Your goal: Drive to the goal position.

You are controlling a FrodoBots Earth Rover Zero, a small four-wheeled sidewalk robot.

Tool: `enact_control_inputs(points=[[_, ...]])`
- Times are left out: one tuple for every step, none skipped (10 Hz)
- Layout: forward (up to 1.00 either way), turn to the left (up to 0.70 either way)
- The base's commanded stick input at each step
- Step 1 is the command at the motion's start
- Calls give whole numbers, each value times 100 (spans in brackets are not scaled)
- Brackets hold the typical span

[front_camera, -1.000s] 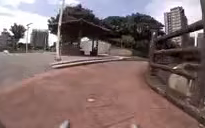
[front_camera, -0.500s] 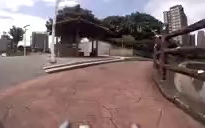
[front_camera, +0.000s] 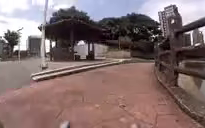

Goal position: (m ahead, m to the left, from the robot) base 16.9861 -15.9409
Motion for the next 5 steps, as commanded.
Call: enact_control_inputs(points=[[100, -40], [100, -40], [100, -39], [100, -32], [100, -11]])
